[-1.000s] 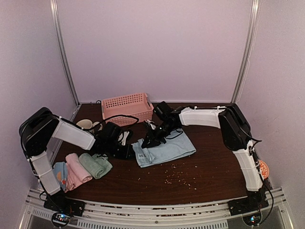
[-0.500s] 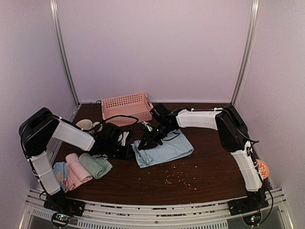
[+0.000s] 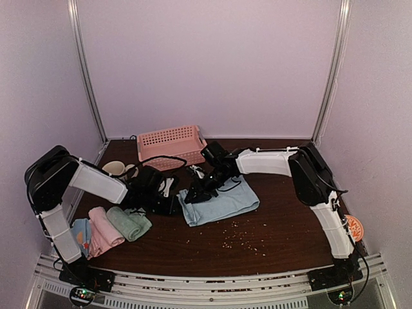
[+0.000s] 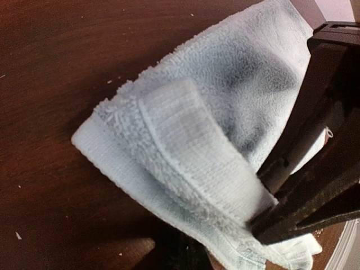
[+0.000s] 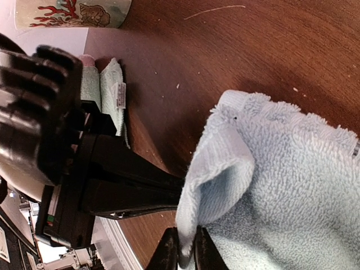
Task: Roll the towels
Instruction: Fold the towel at the center of the board.
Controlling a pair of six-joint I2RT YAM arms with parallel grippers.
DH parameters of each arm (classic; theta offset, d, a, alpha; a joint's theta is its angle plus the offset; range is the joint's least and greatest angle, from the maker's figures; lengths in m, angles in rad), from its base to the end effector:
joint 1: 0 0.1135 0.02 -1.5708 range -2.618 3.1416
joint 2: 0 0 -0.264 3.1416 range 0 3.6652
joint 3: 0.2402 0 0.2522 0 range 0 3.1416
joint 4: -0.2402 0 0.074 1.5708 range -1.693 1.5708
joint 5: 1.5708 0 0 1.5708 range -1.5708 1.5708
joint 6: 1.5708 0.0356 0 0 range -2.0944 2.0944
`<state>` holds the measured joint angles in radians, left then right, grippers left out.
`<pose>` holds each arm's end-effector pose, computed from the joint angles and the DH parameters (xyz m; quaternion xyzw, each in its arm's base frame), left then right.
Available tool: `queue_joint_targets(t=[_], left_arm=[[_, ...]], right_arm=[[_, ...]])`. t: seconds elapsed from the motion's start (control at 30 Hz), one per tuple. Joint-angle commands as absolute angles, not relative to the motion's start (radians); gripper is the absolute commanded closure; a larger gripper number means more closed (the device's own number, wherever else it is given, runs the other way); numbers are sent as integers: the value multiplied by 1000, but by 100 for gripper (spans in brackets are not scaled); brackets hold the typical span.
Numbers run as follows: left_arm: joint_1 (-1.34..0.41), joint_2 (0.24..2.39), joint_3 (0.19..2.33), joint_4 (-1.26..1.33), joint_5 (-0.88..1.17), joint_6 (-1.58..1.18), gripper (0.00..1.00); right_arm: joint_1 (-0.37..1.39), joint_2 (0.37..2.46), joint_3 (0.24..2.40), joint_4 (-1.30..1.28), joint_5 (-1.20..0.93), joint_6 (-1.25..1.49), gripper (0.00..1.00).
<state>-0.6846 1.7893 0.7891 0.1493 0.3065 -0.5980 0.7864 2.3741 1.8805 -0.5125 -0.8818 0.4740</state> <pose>0.2498 -0.2178 0.1163 0.0938 0.9218 -0.3227 0.1935 0.3379 0.3775 0.1519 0.2526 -0.8395 -0.4796 0.0380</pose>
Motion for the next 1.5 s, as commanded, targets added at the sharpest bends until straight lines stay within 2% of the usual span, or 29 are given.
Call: queue_joint_targets(t=[0.0,0.37,0.47,0.53,0.67,0.8,0.83,0.87,0.9,0.93,0.97,1.03,1.07,1.13,1.23,1.33,1.47], left_arm=[[-686,1769,762,68,271,-584,100],[-686,1602,798,-92,157,-589,100],[-686,1550,851,-157,100,-585,100],[-687,1538,889,-163,103,-572,100],[-706,1589,997,-175,146,-520,100],[-721,1672,1079,-174,181,-489,100],[-721,1696,1101,-171,195,-485,100],[-722,1718,1113,-169,208,-482,100],[-724,1738,1122,-166,220,-480,100],[-725,1754,1128,-160,230,-479,100],[-728,1772,1134,-157,240,-480,100],[-730,1781,1140,-165,240,-483,100],[-730,1777,1136,-172,232,-487,100],[-730,1759,1112,-167,220,-495,100],[-730,1751,1074,-128,245,-499,98],[-731,1785,1072,-83,297,-509,96],[-730,1862,1108,-71,298,-509,96]], right_arm=[[794,2394,1928,-538,-857,431,87],[752,2313,1925,-603,-886,318,76],[710,2289,1937,-698,-880,175,74],[669,2285,1988,-815,-869,-14,73],[563,2234,2110,-940,-737,-185,74],[454,2093,2073,-835,-588,-156,71],[435,2046,2026,-780,-523,-154,65],[423,2000,1951,-708,-431,-157,50],[413,1953,1871,-625,-336,-160,20],[398,1913,1775,-529,-278,-124,2],[366,1885,1711,-469,-302,-90,0],[306,1907,1686,-487,-499,-57,0],[295,1928,1699,-530,-582,-64,4],[308,1947,1702,-592,-672,-119,18],[356,1947,1639,-574,-698,-146,33],[404,1983,1629,-594,-702,-160,42],[456,2051,1645,-658,-659,-188,48]])
